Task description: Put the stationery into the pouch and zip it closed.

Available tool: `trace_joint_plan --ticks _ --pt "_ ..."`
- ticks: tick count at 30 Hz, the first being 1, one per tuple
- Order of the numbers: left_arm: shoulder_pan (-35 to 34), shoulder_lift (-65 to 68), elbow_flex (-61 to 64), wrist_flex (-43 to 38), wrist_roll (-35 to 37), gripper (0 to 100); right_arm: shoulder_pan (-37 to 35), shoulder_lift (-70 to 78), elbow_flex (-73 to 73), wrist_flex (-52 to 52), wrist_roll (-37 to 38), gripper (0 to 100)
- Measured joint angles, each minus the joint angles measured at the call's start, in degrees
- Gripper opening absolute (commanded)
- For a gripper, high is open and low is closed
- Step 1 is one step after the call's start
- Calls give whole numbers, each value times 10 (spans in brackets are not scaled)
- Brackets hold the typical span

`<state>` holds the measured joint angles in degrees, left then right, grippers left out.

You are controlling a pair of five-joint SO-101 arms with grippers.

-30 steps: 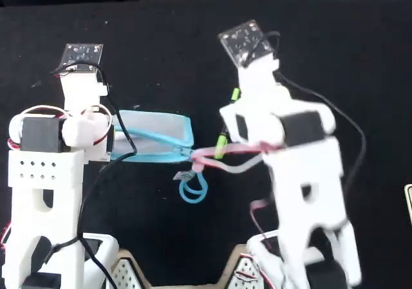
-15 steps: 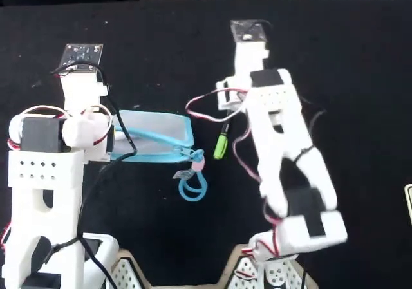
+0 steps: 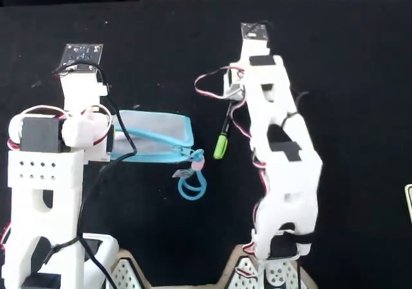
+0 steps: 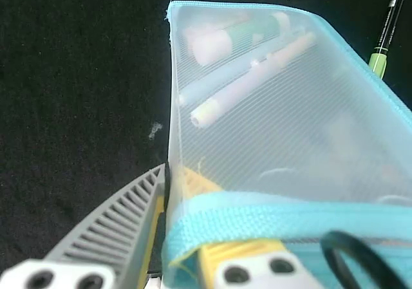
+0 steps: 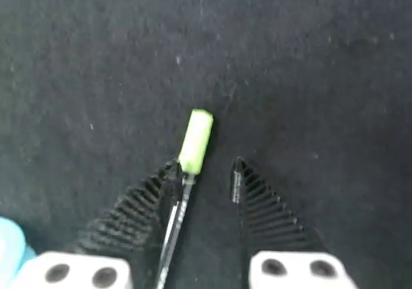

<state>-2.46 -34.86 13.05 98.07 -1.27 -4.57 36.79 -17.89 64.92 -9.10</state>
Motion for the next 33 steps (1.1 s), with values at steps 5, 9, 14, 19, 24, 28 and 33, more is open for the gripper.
trace_joint_plan --ticks 5,9,14,19,24,28,33 --pt "0 0 0 0 0 30 0 84 -143 60 0 121" --pt "0 0 0 0 0 30 0 152 -237 86 0 120" --pt "0 0 0 0 0 30 0 223 -334 131 0 104" --pt "0 0 0 0 0 30 4 271 -440 226 0 11" --pt "0 0 0 0 0 30 4 298 -545 316 45 10" --pt "0 0 0 0 0 30 5 302 -622 342 110 11" --pt "0 0 0 0 0 30 4 310 -636 342 233 27"
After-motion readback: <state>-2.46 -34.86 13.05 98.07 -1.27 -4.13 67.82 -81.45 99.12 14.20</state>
